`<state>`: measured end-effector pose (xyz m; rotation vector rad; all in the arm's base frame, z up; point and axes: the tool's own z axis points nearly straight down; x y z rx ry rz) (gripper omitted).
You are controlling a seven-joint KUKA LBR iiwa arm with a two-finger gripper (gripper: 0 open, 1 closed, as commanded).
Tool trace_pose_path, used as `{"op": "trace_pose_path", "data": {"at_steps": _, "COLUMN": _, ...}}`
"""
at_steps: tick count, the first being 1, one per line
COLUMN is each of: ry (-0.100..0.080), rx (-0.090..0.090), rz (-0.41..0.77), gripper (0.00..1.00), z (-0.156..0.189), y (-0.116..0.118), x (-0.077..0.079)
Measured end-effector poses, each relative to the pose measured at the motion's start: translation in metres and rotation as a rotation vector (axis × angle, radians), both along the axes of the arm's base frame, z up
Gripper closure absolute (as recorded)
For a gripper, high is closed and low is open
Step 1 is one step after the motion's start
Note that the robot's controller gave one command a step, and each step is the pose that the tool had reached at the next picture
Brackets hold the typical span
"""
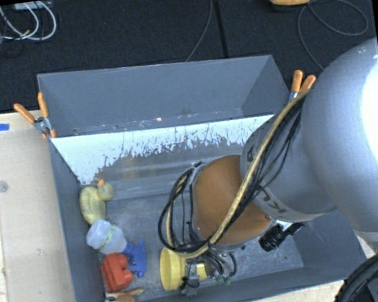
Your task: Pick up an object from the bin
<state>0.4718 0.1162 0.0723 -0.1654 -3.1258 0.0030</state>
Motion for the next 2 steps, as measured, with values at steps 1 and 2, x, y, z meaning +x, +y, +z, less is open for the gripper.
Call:
{"op": "trace_pose_path", "data": {"at_steps": 1, "ry": 0.001, "rx": 0.0, "rz": -0.001, "gripper": 1.0, "z": 0.011, "y": 0.0, "x": 0.0}}
{"op": "trace_pose_path", "data": {"at_steps": 2, "ry": 0.004, "rx": -0.001, "rz": -0.002, "gripper": 1.0, "z": 0.023, "y": 0.0, "x": -0.001}}
